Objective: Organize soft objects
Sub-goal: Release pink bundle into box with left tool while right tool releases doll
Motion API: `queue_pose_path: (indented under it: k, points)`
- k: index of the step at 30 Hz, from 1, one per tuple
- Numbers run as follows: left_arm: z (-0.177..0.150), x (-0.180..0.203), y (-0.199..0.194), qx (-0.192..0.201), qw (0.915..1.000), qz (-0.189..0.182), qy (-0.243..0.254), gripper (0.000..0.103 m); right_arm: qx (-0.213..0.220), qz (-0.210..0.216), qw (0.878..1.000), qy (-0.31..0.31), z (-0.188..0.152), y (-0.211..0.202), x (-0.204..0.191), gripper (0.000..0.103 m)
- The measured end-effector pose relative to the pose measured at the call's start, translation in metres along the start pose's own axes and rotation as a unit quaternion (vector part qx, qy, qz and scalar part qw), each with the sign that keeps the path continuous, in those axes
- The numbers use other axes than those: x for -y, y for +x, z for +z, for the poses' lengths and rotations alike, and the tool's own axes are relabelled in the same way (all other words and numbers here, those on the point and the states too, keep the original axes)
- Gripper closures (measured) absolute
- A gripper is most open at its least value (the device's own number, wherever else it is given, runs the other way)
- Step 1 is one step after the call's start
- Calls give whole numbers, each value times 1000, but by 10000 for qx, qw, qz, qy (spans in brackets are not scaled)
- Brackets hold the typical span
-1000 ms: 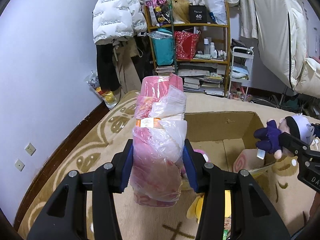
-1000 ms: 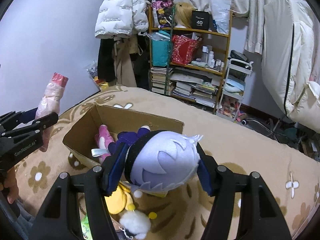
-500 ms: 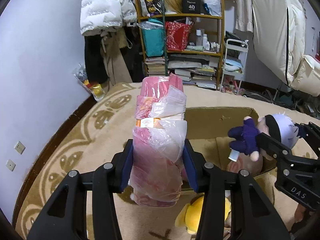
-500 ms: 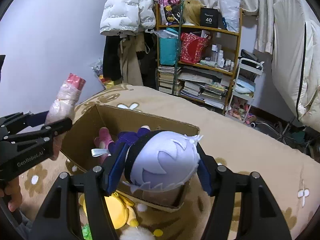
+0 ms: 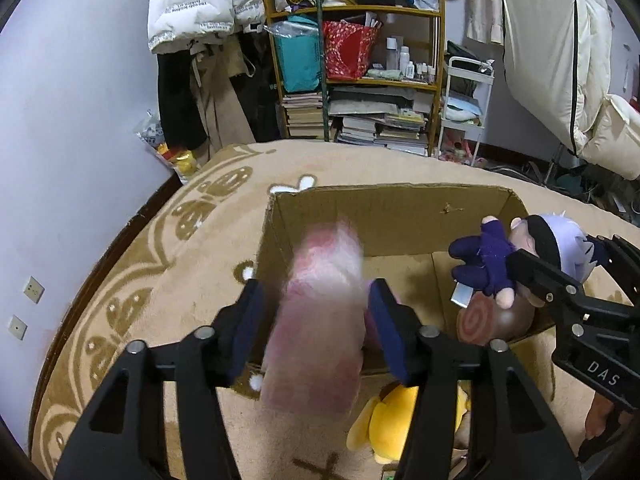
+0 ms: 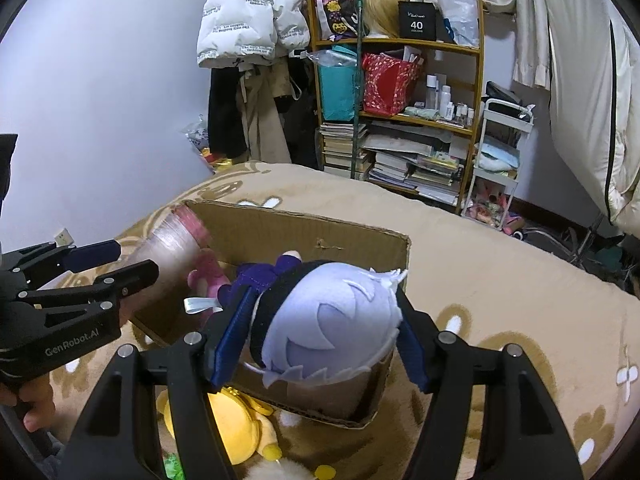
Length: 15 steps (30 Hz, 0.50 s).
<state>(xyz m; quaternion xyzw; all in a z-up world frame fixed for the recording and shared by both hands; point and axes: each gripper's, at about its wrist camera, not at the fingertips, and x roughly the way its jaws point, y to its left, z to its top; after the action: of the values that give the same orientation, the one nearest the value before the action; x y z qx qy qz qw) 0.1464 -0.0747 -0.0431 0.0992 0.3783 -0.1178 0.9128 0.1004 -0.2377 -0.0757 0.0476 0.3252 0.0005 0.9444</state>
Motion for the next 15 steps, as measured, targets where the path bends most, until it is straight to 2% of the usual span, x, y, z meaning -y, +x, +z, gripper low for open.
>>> queue_pose_path:
  k: [4,5,9,13,15]
  points:
    - [-1,-4,-5,32,10000,40,-63,45,18,63,10000,55,-1,-3,1,32]
    - [-1,-5,-6,4,9999,58,-108,38,22,79,9999,73,-1,-4,1,31]
    - [-3,-8,-12,-43,9998,147,-140,27,113,55,9999,109,0,-12,1,13]
    - [-6,-7,-22,-76,9997,228,-58,20,114,82,9996,248,1,-19,1,11]
    - [-9,-7,-28,-143,9996,228,-31,12,83,138,9992,358,-1,-24,2,6]
